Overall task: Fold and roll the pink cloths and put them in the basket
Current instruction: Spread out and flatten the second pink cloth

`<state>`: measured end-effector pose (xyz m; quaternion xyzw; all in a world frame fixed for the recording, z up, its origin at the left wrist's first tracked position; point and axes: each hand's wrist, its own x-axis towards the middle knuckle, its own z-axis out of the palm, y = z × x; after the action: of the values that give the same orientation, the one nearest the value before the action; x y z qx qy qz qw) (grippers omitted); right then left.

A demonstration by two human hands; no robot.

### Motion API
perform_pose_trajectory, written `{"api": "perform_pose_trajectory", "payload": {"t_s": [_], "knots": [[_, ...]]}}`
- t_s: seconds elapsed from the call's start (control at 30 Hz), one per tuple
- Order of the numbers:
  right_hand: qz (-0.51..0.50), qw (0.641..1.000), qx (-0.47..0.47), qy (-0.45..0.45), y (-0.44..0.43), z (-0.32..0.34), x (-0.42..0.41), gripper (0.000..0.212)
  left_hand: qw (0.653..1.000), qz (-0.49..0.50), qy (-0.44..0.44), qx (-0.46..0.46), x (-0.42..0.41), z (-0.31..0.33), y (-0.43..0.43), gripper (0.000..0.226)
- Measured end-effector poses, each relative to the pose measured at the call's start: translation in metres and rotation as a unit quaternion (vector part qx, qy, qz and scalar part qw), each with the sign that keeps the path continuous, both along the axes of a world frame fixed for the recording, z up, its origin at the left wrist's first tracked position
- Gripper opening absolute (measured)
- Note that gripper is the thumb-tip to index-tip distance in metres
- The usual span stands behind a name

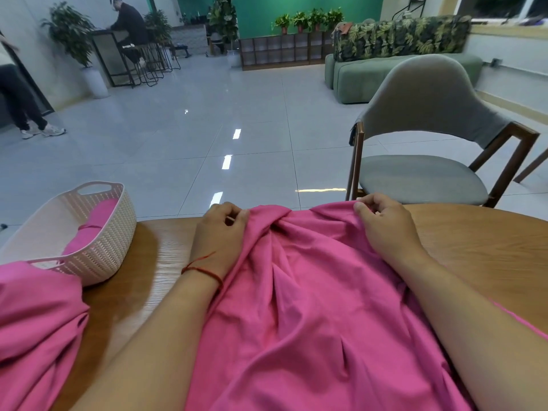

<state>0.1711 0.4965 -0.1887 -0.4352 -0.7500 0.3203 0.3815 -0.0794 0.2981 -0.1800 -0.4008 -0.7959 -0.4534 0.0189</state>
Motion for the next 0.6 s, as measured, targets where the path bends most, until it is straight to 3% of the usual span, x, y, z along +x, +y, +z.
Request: {"api": "perform_pose_trajectory", "payload": {"t_s": [0.27, 0.4, 0.53, 0.6], "knots": [[-0.082, 0.996, -0.018, -0.020, 0.050, 0.004, 0.060, 0.015, 0.996, 0.051, -0.071, -0.009, -0.040, 0.003, -0.005, 0.021], [-0.133, 0.990, -0.024, -0.034, 0.064, 0.009, 0.096, 0.019, 0.982, 0.151, -0.111, 0.010, -0.073, 0.008, -0.025, 0.025], [-0.211, 0.977, -0.021, -0.033, 0.079, 0.015, 0.137, 0.030, 0.955, 0.268, -0.122, 0.011, -0.106, 0.008, -0.055, 0.024], [-0.245, 0.969, -0.029, -0.020, 0.104, 0.001, 0.169, 0.052, 0.956, 0.267, -0.124, 0.002, -0.117, 0.003, -0.061, 0.029]]}}
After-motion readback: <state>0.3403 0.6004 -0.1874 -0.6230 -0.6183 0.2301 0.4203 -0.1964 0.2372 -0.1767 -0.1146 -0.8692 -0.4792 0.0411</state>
